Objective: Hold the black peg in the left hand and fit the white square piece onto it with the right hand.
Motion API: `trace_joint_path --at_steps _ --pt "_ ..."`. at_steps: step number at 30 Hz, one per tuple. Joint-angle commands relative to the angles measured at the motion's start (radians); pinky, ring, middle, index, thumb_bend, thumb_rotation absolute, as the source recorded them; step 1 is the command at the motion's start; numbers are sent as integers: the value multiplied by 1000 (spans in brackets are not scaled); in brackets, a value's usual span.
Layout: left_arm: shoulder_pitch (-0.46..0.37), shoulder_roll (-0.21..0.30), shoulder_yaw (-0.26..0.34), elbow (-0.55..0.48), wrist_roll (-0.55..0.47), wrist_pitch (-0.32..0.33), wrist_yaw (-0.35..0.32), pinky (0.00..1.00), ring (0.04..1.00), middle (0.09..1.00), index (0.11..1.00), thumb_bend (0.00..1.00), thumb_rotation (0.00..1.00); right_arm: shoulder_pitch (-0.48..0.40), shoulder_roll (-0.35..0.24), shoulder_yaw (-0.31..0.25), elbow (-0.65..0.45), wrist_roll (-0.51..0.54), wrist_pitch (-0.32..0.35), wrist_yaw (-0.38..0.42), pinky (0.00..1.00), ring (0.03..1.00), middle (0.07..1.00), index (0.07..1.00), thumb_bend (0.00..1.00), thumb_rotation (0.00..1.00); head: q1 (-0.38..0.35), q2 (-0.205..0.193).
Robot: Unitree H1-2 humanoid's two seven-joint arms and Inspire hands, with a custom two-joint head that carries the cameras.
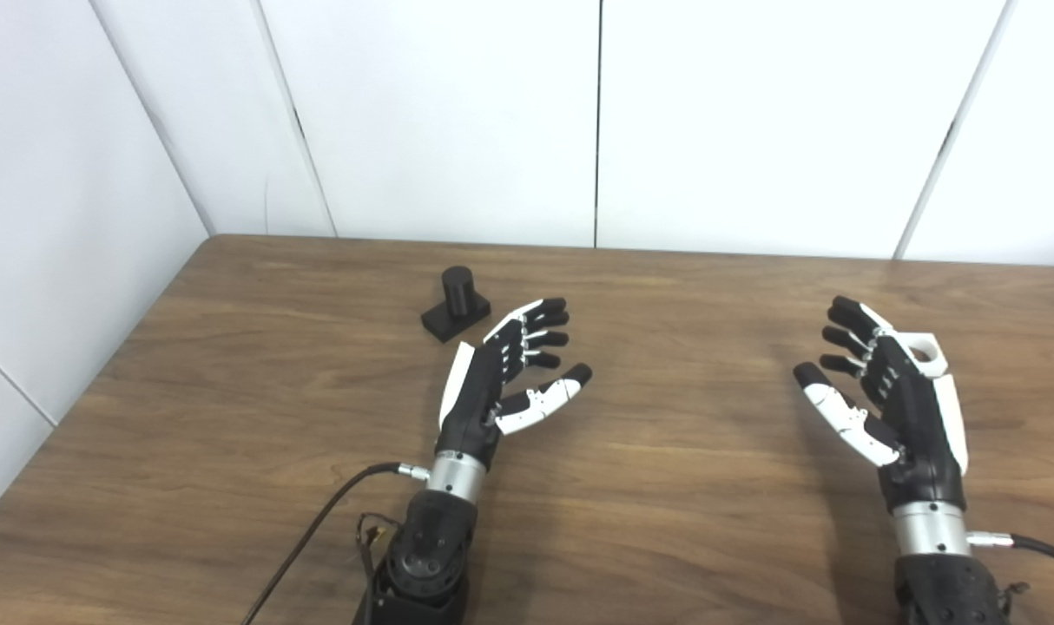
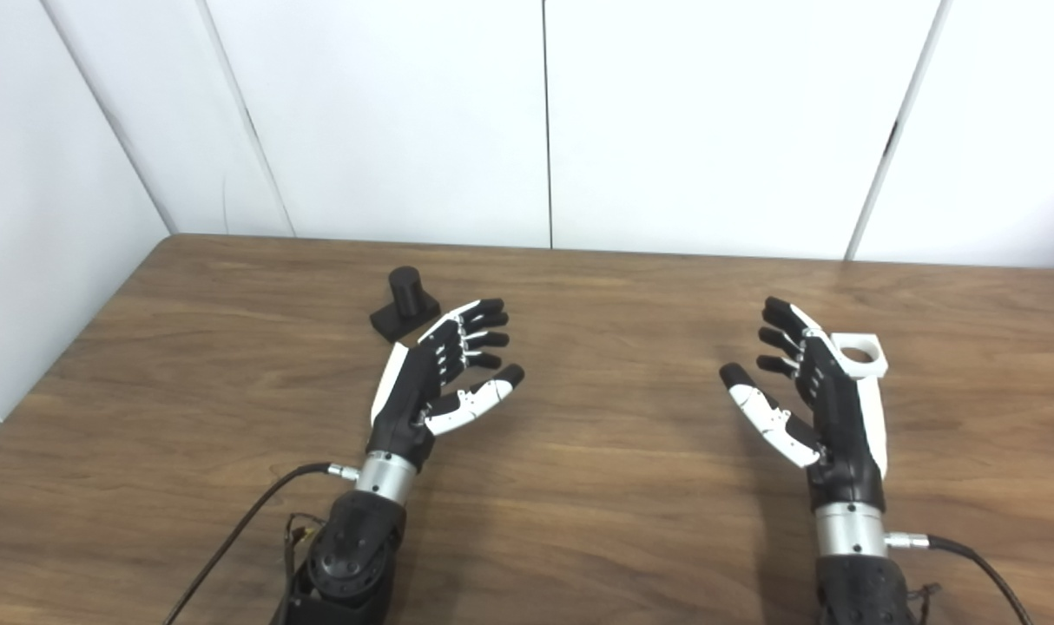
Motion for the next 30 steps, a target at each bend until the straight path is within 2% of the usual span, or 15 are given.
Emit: trace_joint_path --at_steps 1,5,7,9,11,18,21,24,30 --pt "-45 3 9 -67 14 8 20 629 729 783 768 562 194 -6 -28 -10 -10 -18 -22 0 697 801 840 829 589 408 0 1" --pt "-56 24 21 -111 40 60 26 607 725 779 755 588 209 -7 -31 -11 -12 -17 -17 2 700 808 838 827 586 397 3 4" --pt "-72 48 22 -126 85 77 38 597 727 781 749 602 221 -9 -33 -12 -15 -21 -12 1 708 811 840 830 582 399 4 3" --pt "-83 65 22 -135 122 87 48 592 728 783 746 609 227 -10 -37 -12 -14 -26 -15 1 709 811 840 832 582 411 7 2" --pt "-99 85 26 -140 146 98 56 594 727 782 744 602 192 -12 -40 -12 -10 -23 -19 1 704 808 842 833 590 431 7 1" --pt "-155 141 54 -136 188 120 69 566 701 770 737 621 190 -21 -40 -12 1 -20 -15 3 703 806 839 828 591 402 9 -3" --pt "-175 168 50 -138 258 147 92 548 683 760 737 622 198 -23 -42 -11 5 -29 -18 1 705 800 836 825 593 413 9 -5" --pt "-196 199 45 -134 326 167 110 663 756 784 748 622 242 -22 -40 -12 0 -26 -11 3 712 804 839 830 595 418 8 -4" --pt "-241 249 44 -109 369 194 105 659 754 793 758 623 253 -18 -45 -12 -2 -31 -17 3 705 797 837 828 595 426 6 -4"
